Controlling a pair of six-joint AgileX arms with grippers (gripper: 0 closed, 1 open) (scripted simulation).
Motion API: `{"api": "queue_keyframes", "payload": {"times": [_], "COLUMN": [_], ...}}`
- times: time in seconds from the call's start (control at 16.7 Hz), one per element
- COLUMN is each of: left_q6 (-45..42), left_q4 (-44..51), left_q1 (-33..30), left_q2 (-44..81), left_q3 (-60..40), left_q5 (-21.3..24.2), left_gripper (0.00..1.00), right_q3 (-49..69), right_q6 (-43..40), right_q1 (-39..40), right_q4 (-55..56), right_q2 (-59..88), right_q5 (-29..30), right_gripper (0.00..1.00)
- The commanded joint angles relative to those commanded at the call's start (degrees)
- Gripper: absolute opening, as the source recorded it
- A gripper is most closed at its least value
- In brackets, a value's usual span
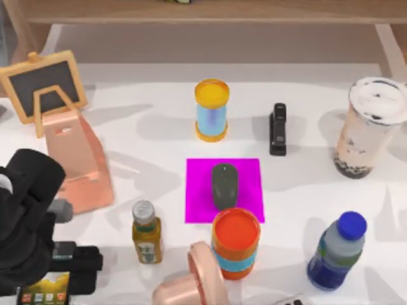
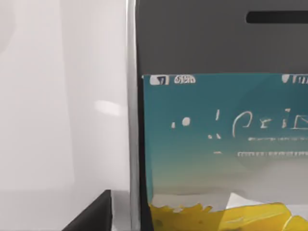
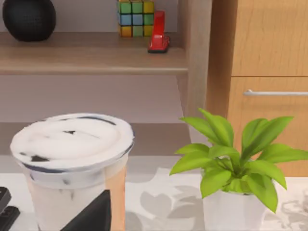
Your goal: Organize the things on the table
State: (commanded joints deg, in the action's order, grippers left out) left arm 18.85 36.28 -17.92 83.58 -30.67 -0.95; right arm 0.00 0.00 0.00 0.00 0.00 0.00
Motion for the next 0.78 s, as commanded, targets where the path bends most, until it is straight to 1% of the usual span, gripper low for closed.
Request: {"api": "queue_keyframes", "payload": {"times": [0.12,0.18,0.3,0.6,0.78], "left_q6": [0.0,-0.02,0.02,0.12,0.12], "left_q4": [0.0,2.13,3.13,10.42,11.14], "left_q1": [0.0,-0.13,-0.17,-0.21,-0.2], "left_q2": [0.0,-1.95,-2.61,-5.86,-6.54], "left_q3": [0.0,-1.24,-2.0,-5.05,-5.66], "left_q5": [0.0,0.33,0.33,0.34,0.34], "left_gripper": [0.0,0.0,0.0,0.0,0.0], "right_q3": [0.0,0.0,0.0,0.0,0.0], "right_q6": [0.0,0.0,0.0,0.0,0.0], "right_q1": [0.0,0.0,0.0,0.0,0.0], "right_q4": [0.0,0.0,0.0,0.0,0.0], "right_q2": [0.0,0.0,0.0,0.0,0.0], "right_q5": [0.0,0.0,0.0,0.0,0.0], "right_gripper": [1.0,1.0,1.0,1.0,1.0]}}
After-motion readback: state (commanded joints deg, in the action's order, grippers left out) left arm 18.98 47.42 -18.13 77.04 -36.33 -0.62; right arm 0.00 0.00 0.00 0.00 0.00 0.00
